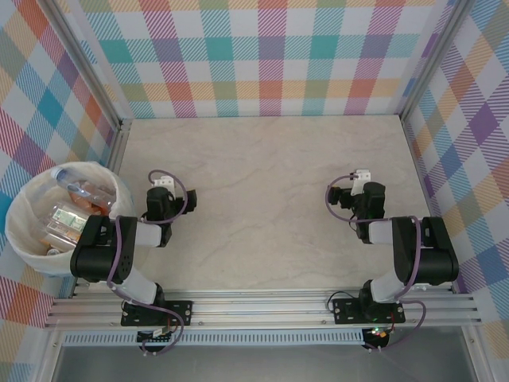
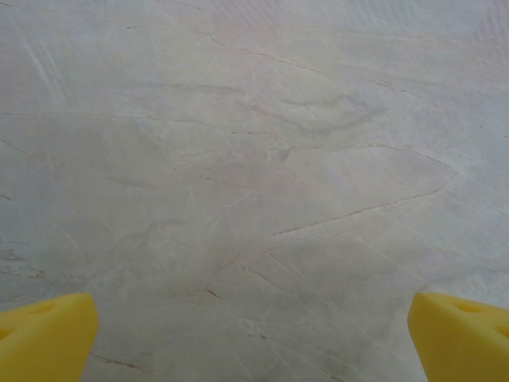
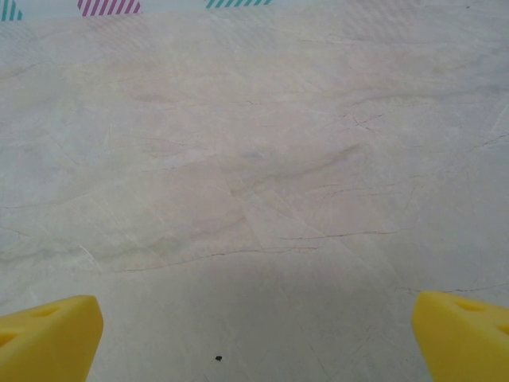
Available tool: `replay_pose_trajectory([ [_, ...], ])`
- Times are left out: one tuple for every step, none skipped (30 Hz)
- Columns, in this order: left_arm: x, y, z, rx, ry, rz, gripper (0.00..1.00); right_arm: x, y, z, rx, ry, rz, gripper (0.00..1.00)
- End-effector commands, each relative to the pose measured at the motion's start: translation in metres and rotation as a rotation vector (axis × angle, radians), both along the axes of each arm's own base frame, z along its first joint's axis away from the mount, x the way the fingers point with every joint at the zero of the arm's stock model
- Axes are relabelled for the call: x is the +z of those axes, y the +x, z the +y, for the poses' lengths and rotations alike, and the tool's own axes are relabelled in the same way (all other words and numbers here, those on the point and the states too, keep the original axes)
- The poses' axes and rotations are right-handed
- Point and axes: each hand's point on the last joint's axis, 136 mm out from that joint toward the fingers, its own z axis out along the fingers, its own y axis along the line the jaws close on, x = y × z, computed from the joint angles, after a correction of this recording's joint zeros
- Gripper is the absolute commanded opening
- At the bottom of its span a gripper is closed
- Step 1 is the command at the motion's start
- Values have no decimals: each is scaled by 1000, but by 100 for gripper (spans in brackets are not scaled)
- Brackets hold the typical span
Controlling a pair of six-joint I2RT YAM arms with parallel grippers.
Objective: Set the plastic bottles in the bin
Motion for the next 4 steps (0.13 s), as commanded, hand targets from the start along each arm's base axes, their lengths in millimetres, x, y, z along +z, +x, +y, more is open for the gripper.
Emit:
replay_pose_trajectory([
  [17,9,2,24,6,-62,100,12,9,-2,-11,14,-48,100],
  [18,8,2,21,6,-64,100,13,9,-2,-12,14,-49,100],
  [18,8,1,16,5,-67,100,13,8,-2,-11,13,-48,100],
  [17,9,-3,-6,1,-63,100,13,9,-2,-10,13,-49,100],
])
